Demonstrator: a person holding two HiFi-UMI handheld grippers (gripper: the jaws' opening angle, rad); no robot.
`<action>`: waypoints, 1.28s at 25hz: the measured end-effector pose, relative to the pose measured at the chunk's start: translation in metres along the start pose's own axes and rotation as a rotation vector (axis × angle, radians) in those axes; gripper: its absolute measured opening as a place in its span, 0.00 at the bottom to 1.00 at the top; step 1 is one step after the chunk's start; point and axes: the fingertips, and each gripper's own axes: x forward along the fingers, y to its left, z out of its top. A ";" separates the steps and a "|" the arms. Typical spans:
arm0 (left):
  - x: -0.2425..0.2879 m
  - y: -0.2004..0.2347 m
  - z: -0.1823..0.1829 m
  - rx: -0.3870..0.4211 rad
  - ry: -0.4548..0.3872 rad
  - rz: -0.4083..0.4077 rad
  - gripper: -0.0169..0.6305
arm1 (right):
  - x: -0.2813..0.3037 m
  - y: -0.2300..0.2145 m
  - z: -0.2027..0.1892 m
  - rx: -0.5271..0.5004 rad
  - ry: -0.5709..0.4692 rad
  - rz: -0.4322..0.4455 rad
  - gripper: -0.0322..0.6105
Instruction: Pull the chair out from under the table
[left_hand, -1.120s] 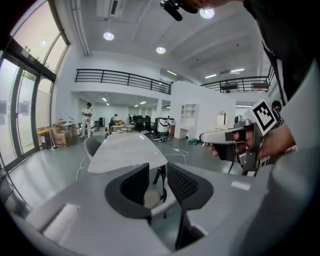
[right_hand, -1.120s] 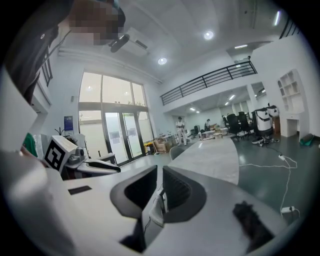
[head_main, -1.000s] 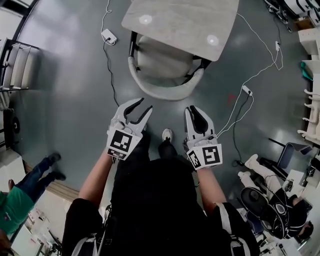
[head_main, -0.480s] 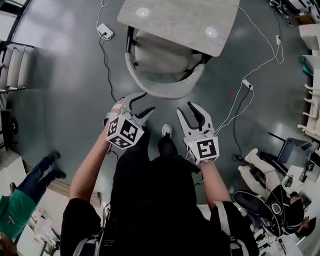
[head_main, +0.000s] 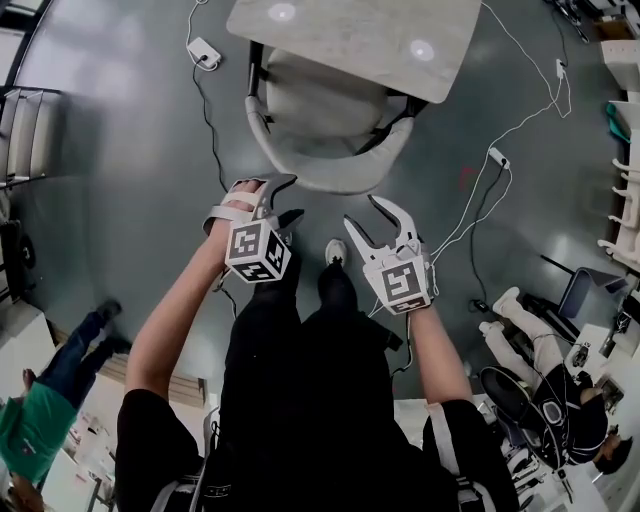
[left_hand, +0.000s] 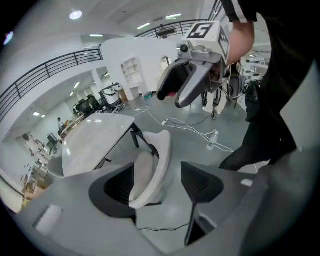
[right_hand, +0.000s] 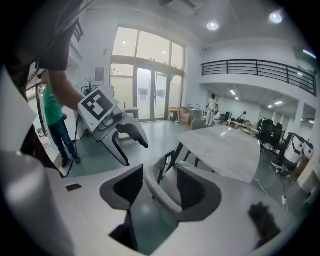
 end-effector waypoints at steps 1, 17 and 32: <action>0.004 -0.001 -0.003 0.017 0.007 -0.002 0.49 | 0.003 0.000 -0.004 -0.020 0.015 0.005 0.39; 0.059 -0.011 -0.042 0.185 0.098 -0.040 0.50 | 0.048 0.001 -0.080 -0.352 0.266 0.094 0.44; 0.105 0.001 -0.073 0.270 0.134 -0.037 0.48 | 0.066 0.002 -0.108 -0.413 0.326 0.111 0.45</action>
